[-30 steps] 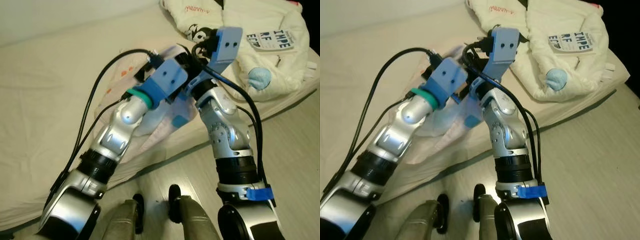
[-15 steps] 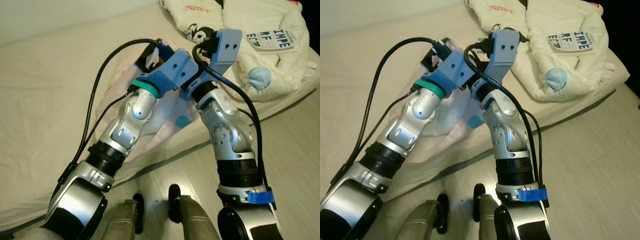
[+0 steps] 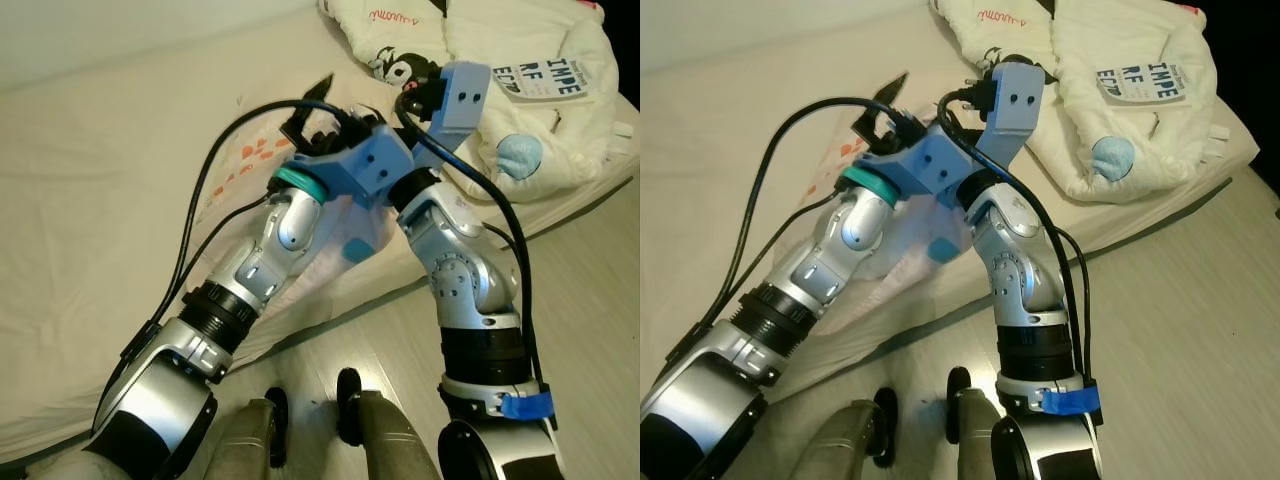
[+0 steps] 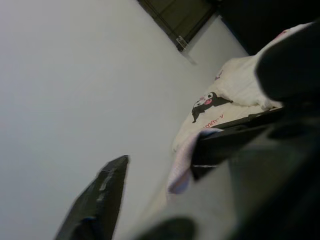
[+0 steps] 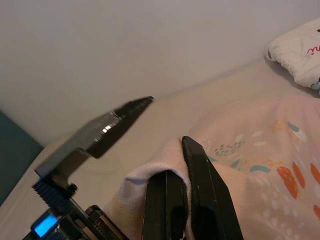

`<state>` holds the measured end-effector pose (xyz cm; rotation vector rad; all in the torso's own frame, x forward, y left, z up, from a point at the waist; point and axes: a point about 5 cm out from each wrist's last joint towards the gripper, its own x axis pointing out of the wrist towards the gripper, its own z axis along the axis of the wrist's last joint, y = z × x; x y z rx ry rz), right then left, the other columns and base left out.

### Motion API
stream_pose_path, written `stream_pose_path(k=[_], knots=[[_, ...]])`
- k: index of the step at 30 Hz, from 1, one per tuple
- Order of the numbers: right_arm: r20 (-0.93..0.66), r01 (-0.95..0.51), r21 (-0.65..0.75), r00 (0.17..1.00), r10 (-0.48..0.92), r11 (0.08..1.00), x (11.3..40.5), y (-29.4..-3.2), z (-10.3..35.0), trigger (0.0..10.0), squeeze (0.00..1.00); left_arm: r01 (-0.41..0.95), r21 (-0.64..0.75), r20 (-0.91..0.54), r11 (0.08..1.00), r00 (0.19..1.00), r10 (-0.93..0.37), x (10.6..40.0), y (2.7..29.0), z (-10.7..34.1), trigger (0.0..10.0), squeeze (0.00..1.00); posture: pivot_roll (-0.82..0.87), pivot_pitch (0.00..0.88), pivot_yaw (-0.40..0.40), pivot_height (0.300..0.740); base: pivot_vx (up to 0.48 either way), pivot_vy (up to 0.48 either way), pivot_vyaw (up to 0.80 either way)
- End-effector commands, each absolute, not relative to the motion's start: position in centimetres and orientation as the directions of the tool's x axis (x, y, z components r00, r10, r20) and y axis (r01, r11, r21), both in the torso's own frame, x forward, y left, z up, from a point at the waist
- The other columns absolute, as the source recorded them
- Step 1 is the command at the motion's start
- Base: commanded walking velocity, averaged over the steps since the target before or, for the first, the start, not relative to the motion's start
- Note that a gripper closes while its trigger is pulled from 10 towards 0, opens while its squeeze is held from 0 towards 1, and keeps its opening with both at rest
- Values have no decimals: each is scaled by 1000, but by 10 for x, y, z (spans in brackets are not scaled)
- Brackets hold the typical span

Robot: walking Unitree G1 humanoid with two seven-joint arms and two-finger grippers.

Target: Clean up the room

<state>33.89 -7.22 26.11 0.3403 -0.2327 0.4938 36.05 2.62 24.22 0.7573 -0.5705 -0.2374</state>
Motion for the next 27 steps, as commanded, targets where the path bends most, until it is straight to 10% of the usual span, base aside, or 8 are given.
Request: stream_pose_path(k=[1, 2, 16, 17, 18, 19, 27], knots=[[468, -768, 135, 607, 643, 626, 304, -27, 296, 10000, 0, 82, 738, 203, 670, 920, -336, 373, 43, 205, 3569, 0, -63, 225, 64, 740, 0, 0, 0], [470, -770, 130, 602, 645, 624, 303, -27, 298, 10000, 0, 91, 733, 194, 674, 922, -336, 374, 43, 203, 0, 0, -66, 224, 66, 740, 0, 0, 0], [361, -635, 167, 751, 553, 754, 319, -44, 272, 10000, 0, 79, 715, 209, 694, 924, -320, 375, 56, 202, 0, 0, -56, 231, 65, 740, 0, 0, 0], [341, -621, 158, 764, 548, 768, 320, -47, 267, 10000, 639, 76, 717, 211, 693, 924, -319, 375, 59, 202, 0, 0, -56, 231, 65, 740, 0, 0, 0], [341, -621, 158, 764, 548, 768, 320, -47, 267, 10000, 639, 76, 717, 211, 693, 924, -319, 375, 59, 202, 0, 0, -56, 231, 65, 740, 0, 0, 0], [320, -604, 144, 778, 540, 784, 322, -50, 262, 10000, 1000, 73, 719, 212, 691, 924, -317, 375, 61, 201, 0, 0, -54, 230, 64, 740, 0, 0, 0], [265, -564, 16, 799, 540, 826, 324, -69, 257, 10000, 1000, 63, 721, 215, 690, 926, -309, 374, 67, 200, 0, 0, -48, 227, 59, 740, 0, 0, 0]])
